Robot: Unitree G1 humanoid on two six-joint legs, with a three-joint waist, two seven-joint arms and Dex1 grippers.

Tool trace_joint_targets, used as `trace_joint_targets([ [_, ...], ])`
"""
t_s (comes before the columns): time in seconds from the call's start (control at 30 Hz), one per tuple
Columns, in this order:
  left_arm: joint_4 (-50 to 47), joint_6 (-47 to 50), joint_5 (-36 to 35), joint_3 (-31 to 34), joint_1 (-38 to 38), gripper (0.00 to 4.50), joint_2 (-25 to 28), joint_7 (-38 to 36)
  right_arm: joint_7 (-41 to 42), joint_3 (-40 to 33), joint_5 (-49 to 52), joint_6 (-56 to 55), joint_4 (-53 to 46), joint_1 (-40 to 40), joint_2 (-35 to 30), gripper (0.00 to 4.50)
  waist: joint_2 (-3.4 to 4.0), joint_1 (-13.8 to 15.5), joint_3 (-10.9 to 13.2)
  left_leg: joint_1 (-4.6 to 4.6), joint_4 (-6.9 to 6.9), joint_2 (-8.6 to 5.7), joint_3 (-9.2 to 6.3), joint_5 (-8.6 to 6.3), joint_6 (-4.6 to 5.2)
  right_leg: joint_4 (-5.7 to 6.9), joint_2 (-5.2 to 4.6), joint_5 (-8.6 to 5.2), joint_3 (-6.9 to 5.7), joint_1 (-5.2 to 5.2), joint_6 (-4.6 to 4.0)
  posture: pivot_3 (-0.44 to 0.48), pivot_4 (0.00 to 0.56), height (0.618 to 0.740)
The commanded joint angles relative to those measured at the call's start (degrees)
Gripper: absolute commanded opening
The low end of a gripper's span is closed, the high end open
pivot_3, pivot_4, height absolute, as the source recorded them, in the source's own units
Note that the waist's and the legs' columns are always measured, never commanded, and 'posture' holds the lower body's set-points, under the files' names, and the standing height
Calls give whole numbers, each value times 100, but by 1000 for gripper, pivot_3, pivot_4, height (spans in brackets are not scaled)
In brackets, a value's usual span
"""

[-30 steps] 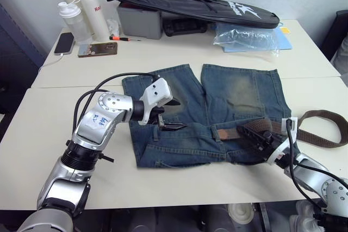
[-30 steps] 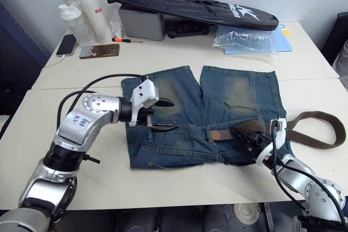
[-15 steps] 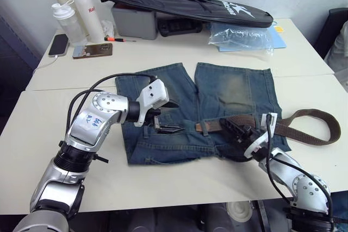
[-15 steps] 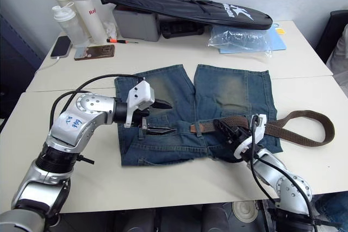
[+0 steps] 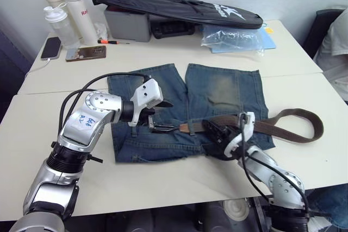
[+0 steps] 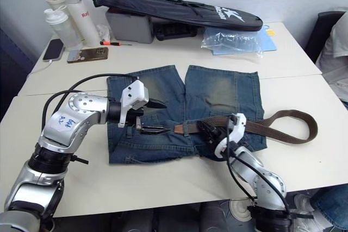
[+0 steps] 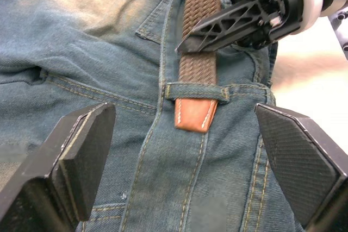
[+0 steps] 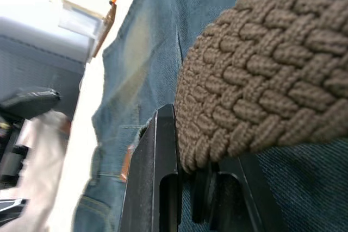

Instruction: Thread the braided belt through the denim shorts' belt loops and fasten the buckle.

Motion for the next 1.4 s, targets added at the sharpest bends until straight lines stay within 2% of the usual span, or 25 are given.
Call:
trace_joint_targets([
  [0.03,-174,-149,-62,142,-34,4500,109,-80,162,354,-188,280,166,37,45,464,0,-41,0,7,-5,0,-4,0,0,5,3,-4,1,0,-7,0,150,740],
  [0.13,-105,-217,-32,132,-65,4500,145,-129,263,165,20,490,-61,142,-171,1526,7,-36,4,12,-17,7,-13,-1,1,22,23,-9,10,-5,-16,0,150,740],
  [0.23,-2,-318,-1,114,-97,4500,182,-187,264,-56,195,706,-531,270,-606,2988,14,-14,8,10,-18,12,-15,-3,5,47,33,-13,16,-10,-19,0,150,740],
  [0.27,45,-360,13,103,-116,4500,184,-208,280,-172,283,821,-777,347,-903,3615,14,-6,8,8,-17,12,-15,-3,5,44,32,-13,17,-10,-19,0,150,740],
  [0.3,84,-393,24,92,-135,4500,180,-223,311,-279,354,926,-1004,427,-1194,3899,16,23,9,7,-15,12,-14,-4,4,42,32,-13,19,-9,-19,0,150,740],
  [0.33,110,-414,30,86,-148,4500,175,-234,330,-336,413,988,-1139,478,-1388,4421,18,67,11,3,-8,11,-14,-7,0,38,32,-13,20,-9,-19,0,150,740],
  [0.47,219,-523,44,23,-206,4500,129,-314,843,-637,883,1324,-1940,883,-2554,4467,6,207,18,1,-2,7,-11,-9,-2,-5,31,-20,30,-6,-33,0,150,740],
  [0.53,251,-562,43,-4,-220,4500,109,-350,1414,-559,340,1271,-2425,1035,-3269,4467,11,250,24,-1,1,7,-9,-9,-2,-4,32,-22,33,-8,-37,0,150,740],
  [0.6,264,-587,42,-29,-228,4500,84,-372,1945,-318,-641,968,-2803,1156,-4061,4467,3,252,27,2,-1,7,-6,-9,-2,-9,33,-22,38,-8,-37,0,150,740],
  [0.67,260,-598,42,-50,-231,4500,60,-391,2456,76,-1941,205,-2980,1157,-4740,4467,2,254,31,3,0,8,-8,-10,-1,-11,38,-22,39,-9,-37,0,150,740],
  [0.83,226,-588,49,-118,-245,4500,2,-411,3076,995,-3898,-880,-2216,1016,-5373,4467,-14,258,37,-2,-2,7,-6,-10,-4,-32,38,-20,42,-7,-34,0,150,740],
  [0.93,193,-571,46,-149,-258,4500,-18,-412,3324,1497,-4642,-1207,-1696,942,-5421,4467,-16,260,37,-4,-1,6,0,-11,-6,-42,38,-15,45,-6,-26,0,150,740],
  [1.0,173,-566,37,-160,-262,4500,-14,-422,3354,1619,-4961,-1307,-1396,880,-5308,3937,-17,264,36,-3,-2,6,1,-11,-6,-41,39,-12,45,-7,-19,0,150,740],
  [1.07,154,-556,24,-170,-272,4500,-9,-440,3414,1529,-5081,-1314,-1175,854,-5246,3214,-25,265,34,0,-1,7,-1,-11,-6,-39,41,-9,45,-5,-14,0,150,740],
  [1.23,111,-558,45,-291,-298,4500,-97,-453,3601,851,-5030,-1364,-718,1033,-5178,860,-27,306,33,1,10,6,-1,-12,-6,-43,39,-17,47,6,-34,0,150,740],
  [1.3,111,-523,97,-435,-334,4500,-250,-376,3724,535,-5027,-1416,-536,1165,-5243,100,-26,368,32,0,13,1,-1,-12,-7,-47,38,-18,53,10,-37,0,150,740],
  [1.4,195,-486,226,-640,-421,4500,-547,-191,3881,253,-5107,-1489,-408,1317,-5291,14,-26,454,32,-2,21,-9,-1,-13,-8,-57,38,-15,66,19,-43,0,150,740],
])
